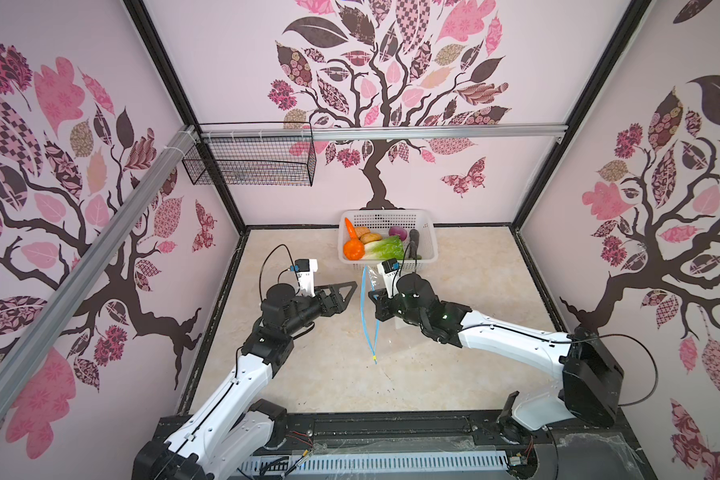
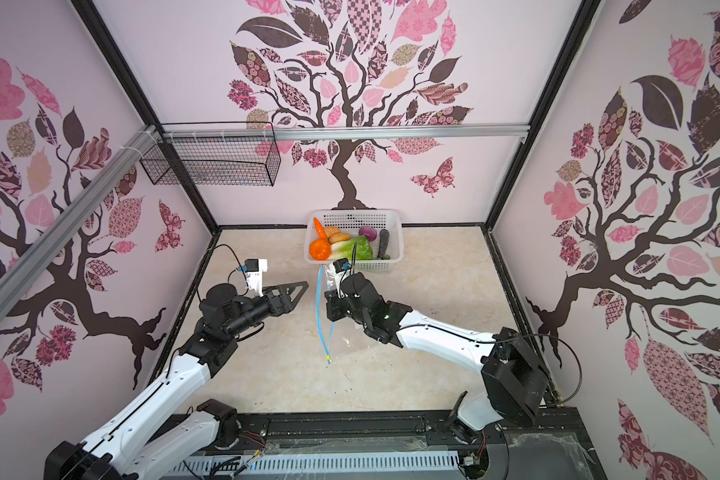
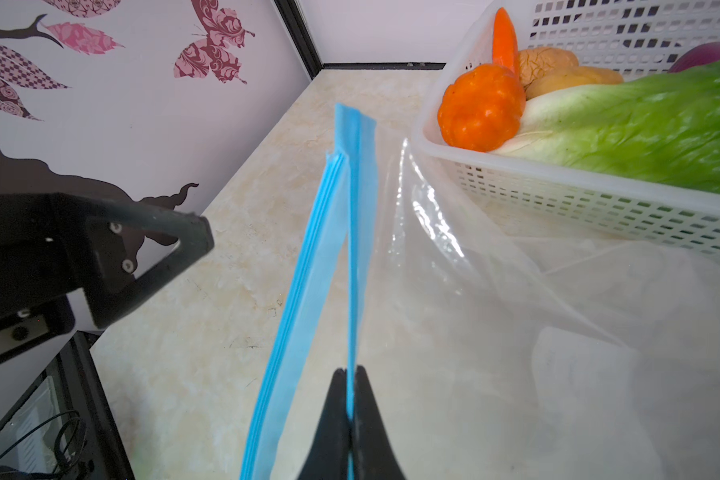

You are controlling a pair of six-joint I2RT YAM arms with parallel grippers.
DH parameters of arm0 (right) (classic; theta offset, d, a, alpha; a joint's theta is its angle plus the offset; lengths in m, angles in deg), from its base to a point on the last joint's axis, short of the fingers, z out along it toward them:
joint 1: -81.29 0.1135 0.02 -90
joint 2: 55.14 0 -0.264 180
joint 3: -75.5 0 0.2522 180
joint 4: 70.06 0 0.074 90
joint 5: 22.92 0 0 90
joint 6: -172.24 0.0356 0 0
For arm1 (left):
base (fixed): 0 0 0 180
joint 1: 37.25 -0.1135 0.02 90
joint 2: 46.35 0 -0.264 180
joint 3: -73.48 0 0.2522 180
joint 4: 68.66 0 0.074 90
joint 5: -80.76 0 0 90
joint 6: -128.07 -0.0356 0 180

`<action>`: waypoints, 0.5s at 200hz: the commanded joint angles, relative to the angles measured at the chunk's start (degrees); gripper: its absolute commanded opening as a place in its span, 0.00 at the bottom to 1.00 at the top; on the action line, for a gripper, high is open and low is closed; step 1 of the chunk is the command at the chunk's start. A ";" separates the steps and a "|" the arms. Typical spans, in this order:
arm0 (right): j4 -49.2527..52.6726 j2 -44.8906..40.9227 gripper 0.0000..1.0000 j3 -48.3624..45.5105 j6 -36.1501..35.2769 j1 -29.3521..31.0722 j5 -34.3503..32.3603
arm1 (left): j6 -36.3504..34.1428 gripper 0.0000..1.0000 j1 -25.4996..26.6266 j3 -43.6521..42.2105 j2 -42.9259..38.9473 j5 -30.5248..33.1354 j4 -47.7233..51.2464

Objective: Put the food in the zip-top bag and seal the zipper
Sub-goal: 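Lift the bag mouth with the left gripper while the right gripper releases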

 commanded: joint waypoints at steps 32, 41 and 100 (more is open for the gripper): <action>0.59 -3.88 0.00 0.69 -1.96 0.11 -0.83 | -3.89 0.75 5.37 0.98 5.01 0.05 0.77; 0.54 -4.04 0.00 0.49 -1.90 0.15 -0.74 | -4.04 0.74 5.96 1.22 6.10 0.80 1.22; 0.13 -5.37 0.00 -0.43 -2.23 0.11 -0.03 | -4.61 0.36 7.62 2.73 10.97 2.74 0.72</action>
